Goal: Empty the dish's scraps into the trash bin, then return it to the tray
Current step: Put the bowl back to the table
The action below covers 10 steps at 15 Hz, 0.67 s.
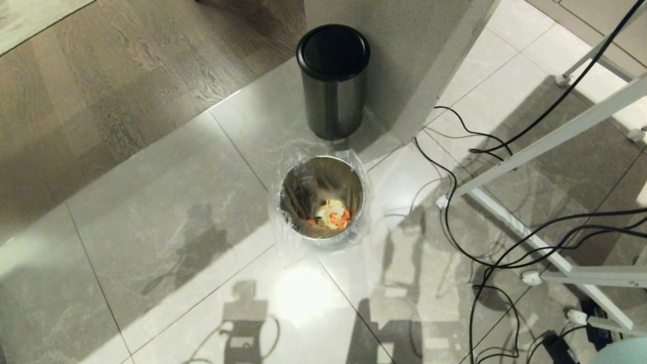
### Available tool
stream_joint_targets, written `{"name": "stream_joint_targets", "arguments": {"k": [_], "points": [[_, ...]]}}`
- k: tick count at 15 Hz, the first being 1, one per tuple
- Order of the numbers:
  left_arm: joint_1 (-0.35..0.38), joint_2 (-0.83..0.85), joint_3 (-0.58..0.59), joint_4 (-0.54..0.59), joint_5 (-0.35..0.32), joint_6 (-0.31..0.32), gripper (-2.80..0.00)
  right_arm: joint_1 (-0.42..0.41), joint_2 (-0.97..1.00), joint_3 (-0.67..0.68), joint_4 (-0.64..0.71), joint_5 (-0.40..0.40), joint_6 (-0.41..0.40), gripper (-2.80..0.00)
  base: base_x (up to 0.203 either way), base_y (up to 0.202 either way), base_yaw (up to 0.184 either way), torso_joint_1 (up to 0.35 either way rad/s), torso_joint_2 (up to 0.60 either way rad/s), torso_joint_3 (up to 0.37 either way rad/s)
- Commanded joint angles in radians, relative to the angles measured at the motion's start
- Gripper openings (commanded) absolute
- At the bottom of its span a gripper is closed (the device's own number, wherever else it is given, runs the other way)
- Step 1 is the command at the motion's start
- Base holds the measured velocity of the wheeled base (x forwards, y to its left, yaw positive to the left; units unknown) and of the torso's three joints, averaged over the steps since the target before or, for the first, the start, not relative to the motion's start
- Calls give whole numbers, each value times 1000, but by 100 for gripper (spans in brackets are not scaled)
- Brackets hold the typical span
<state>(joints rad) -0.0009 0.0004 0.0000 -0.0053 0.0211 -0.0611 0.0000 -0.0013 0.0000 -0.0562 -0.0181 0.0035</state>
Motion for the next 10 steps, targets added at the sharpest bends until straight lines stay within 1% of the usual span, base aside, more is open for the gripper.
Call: {"name": "stream_joint_targets", "arguments": {"k": [1, 4, 10], "points": [[0, 1, 0, -1, 2, -2, -280, 0, 1, 0, -1, 0, 0, -280, 0, 0, 0, 0, 0, 0], [-1, 1, 0, -1, 2, -3, -280, 0, 1, 0, -1, 0, -2, -280, 0, 0, 0, 2, 1, 47], [-1, 1, 0, -1, 2, -5, -280, 0, 1, 0, -1, 0, 0, -280, 0, 0, 0, 2, 1, 184]]}}
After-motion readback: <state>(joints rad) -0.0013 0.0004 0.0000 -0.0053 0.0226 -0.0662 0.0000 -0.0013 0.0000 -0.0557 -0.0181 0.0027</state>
